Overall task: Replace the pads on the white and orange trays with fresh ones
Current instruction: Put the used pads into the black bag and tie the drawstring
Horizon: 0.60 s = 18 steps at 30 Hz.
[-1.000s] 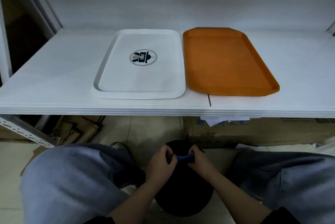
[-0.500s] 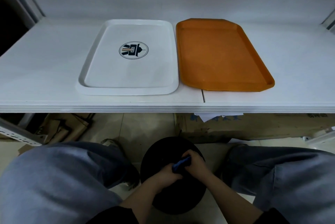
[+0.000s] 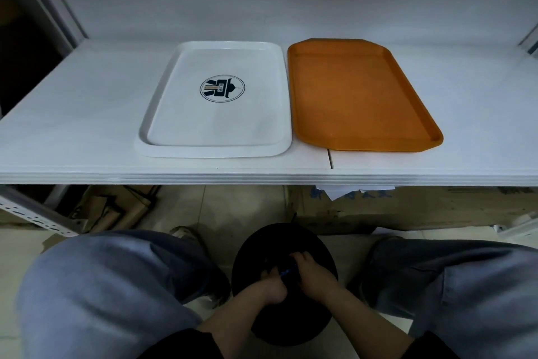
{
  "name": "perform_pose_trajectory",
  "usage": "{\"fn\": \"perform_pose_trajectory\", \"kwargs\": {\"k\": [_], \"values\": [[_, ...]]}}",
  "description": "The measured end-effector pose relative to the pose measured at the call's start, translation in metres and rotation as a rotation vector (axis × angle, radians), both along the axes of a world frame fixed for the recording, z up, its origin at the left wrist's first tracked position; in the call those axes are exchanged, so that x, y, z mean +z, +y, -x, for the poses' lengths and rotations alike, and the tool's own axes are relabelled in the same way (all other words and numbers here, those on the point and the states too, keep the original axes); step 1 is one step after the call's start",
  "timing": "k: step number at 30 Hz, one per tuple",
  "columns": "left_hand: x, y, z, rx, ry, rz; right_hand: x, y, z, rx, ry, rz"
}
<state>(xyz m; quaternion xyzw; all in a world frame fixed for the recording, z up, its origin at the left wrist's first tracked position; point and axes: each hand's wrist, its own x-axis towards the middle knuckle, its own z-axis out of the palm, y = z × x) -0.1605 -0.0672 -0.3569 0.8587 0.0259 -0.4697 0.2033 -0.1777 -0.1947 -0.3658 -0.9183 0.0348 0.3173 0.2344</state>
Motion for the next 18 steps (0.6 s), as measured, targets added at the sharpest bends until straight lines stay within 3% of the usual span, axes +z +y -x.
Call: {"fn": "perform_pose_trajectory", "kwargs": {"k": [4, 8, 18], "values": [[0.013, 0.001, -0.011, -0.049, 0.015, 0.042, 0.028, -0.003, -0.002, 0.069, -0.057, 0.138], [0.023, 0.001, -0.024, -0.109, 0.039, 0.077, 0.053, -0.004, -0.006, 0.051, -0.068, 0.142], [0.156, 0.000, -0.040, -0.203, -0.220, 0.088, 0.152, -0.008, -0.029, 0.091, -0.101, 0.179]]}}
